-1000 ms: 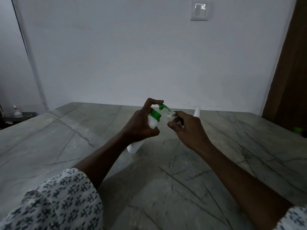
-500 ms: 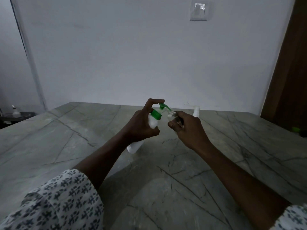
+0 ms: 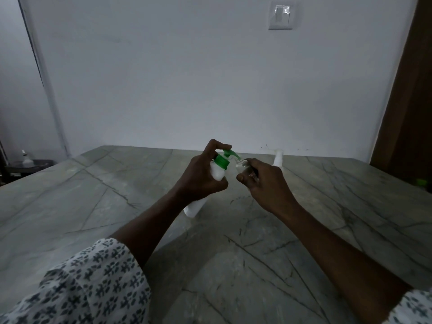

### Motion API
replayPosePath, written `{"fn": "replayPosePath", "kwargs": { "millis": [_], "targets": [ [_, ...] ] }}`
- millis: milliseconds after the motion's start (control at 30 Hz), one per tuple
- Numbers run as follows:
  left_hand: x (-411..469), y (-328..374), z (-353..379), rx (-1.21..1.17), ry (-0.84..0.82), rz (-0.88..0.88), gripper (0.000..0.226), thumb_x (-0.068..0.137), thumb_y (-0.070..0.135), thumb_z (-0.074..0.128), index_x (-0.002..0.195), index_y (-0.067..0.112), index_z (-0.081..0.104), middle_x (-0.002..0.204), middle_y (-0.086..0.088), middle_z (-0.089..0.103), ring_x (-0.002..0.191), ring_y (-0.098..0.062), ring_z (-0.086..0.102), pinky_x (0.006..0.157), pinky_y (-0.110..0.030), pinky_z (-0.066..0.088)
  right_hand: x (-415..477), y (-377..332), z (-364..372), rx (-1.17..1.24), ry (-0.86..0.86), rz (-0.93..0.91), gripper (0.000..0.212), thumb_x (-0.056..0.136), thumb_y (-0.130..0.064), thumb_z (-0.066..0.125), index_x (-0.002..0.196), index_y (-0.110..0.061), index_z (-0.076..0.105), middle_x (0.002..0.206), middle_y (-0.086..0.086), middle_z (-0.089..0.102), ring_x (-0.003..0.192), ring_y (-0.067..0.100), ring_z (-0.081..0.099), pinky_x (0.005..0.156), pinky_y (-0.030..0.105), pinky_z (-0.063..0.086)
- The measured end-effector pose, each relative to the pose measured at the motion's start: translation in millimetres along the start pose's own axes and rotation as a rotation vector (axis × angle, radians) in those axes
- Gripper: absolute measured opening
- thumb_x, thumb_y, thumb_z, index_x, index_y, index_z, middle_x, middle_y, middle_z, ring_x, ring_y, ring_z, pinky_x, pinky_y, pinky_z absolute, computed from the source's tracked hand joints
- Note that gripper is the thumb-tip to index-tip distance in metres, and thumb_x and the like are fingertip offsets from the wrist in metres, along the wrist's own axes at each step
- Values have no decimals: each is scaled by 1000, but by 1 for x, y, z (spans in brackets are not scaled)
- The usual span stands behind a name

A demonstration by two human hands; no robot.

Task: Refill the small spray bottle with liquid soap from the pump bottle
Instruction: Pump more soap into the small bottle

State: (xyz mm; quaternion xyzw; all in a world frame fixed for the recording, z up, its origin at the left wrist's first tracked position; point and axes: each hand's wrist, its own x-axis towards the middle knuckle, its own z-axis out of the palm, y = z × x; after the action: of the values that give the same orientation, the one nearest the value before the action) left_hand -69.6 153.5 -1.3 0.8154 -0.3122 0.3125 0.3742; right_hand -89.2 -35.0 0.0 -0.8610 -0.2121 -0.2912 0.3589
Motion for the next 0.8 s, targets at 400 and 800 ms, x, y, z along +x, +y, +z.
{"fn": "replayPosePath", "kwargs": {
  "millis": [400, 800],
  "targets": [
    [-8, 0, -26, -304, -64, -143, 92, 71, 12, 88, 141, 36, 34, 110, -4, 68, 95, -18, 68, 76, -33, 59, 22, -22, -3, -37, -31, -91, 35, 88, -30, 66, 118, -12, 61, 102, 6, 70, 78, 8, 53, 62, 11, 32],
    [3, 10, -31, -630, 418, -487, 49, 106, 47, 29, 124, 8, 53, 106, -20, 69, 81, -17, 69, 70, -29, 55, 46, -64, 6, -70, -121, -167, 37, 87, -33, 66, 115, -9, 62, 96, 9, 72, 90, 23, 65, 80, 35, 51]
  ]
}}
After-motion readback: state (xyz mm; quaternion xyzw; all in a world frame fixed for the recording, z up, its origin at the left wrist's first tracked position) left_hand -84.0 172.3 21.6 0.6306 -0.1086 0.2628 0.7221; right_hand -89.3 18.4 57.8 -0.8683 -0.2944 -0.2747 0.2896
